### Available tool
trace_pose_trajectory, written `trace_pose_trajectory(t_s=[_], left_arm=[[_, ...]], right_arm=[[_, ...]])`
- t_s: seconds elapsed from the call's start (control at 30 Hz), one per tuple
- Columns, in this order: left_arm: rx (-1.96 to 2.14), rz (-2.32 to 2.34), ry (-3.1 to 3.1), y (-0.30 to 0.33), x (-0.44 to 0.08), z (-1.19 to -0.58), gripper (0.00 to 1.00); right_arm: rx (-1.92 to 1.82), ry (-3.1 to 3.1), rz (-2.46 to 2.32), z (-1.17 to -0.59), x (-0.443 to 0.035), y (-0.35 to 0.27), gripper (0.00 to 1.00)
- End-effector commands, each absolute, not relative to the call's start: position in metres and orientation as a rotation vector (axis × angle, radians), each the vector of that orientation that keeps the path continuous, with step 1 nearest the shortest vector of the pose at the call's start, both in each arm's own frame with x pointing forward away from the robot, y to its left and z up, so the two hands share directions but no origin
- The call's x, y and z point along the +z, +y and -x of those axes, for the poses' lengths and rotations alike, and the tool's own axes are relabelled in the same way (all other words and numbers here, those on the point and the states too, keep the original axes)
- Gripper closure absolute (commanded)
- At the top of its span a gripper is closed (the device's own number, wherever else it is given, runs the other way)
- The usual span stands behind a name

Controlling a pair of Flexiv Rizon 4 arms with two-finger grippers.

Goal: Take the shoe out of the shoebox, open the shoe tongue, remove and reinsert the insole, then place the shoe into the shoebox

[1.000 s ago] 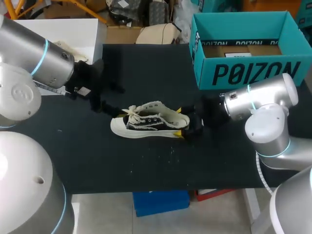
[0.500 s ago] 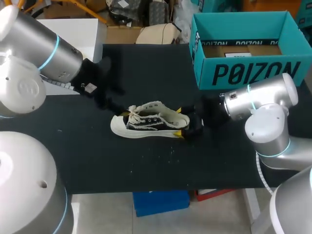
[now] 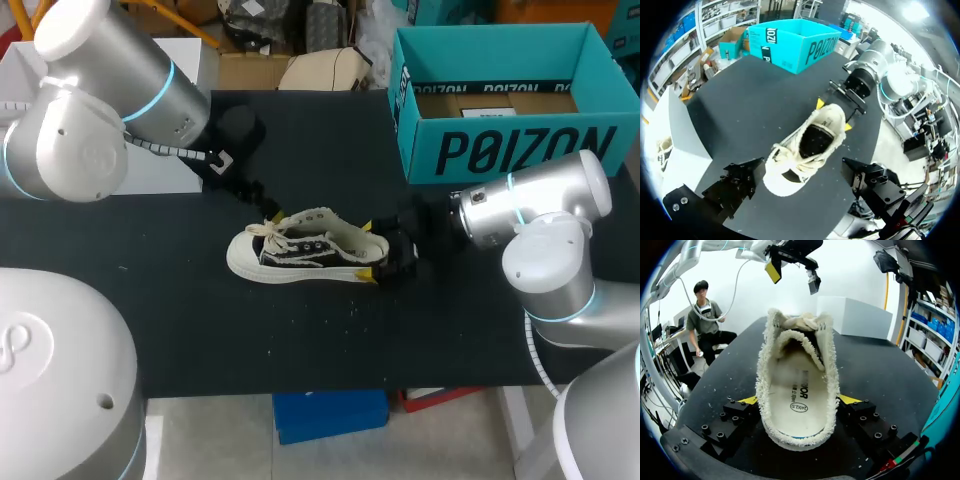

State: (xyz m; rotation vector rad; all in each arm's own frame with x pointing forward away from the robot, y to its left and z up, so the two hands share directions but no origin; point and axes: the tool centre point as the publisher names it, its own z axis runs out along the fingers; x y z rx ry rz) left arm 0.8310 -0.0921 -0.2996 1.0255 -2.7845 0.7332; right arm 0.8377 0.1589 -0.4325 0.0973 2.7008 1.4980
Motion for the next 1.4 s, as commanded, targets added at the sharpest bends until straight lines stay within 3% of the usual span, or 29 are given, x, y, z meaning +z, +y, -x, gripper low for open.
trace_pose_trajectory(t_s=[0.03, 0.47, 1.4], left_arm=[[0.482, -1.213, -2.727, -0.097, -0.296, -0.831, 0.0], [-0.005, -1.589, -2.729, -0.135, -0.304, -0.835, 0.0], [-0.38, -1.933, -2.567, -0.166, -0.339, -0.841, 0.0]], right_arm=[[1.497, 2.701, -0.098, -0.84, -0.436, 0.161, 1.0], [1.497, 2.701, -0.098, -0.84, -0.436, 0.161, 1.0], [1.497, 2.701, -0.098, -0.84, -0.436, 0.161, 1.0]])
